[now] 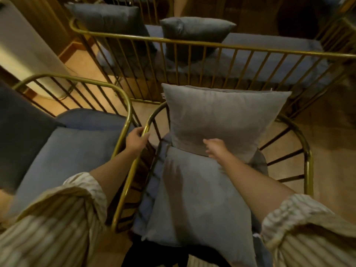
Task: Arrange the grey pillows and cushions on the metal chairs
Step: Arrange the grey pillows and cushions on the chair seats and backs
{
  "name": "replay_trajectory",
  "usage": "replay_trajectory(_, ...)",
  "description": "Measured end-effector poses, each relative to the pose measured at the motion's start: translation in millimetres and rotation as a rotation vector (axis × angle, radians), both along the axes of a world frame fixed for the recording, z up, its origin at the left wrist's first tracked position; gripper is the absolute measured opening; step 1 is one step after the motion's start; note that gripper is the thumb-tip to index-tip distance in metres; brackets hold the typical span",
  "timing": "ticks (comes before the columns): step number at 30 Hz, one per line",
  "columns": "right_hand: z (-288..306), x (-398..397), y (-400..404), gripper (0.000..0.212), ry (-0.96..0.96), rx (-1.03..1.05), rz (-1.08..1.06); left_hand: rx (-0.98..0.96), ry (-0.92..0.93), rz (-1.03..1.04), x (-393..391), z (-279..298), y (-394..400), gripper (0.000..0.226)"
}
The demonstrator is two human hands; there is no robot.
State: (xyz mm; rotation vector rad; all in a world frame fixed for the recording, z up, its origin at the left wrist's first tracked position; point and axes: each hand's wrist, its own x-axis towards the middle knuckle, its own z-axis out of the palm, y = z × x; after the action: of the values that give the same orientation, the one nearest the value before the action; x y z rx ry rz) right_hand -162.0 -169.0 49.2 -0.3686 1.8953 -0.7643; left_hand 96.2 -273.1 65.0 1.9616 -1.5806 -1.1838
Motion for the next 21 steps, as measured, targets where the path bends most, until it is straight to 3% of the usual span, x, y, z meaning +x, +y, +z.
replay_trajectory(4, 19, 74, -34, 0.008, -0.048, -0.118, 0.131, -0.046, -0.008, 0.077, 87, 6, 12, 0.044)
replay_trajectory(7, 26, 134, -54, 0.017, -0.084, -0.143, 0.23, -0.006, -0.013, 0.185, 159, 1, 27, 0.044)
replay_trajectory(13, 14, 255, -73, 0.014, -0.181, -0.067, 0.383, 0.155, -0.059, 0.346, 310, -30, 58, 0.041)
replay_trajectory(21, -36, 385, -96, 0.013, -0.324, 0.058, 0.295, 0.248, -0.098, 0.369, 453, -60, 58, 0.039)
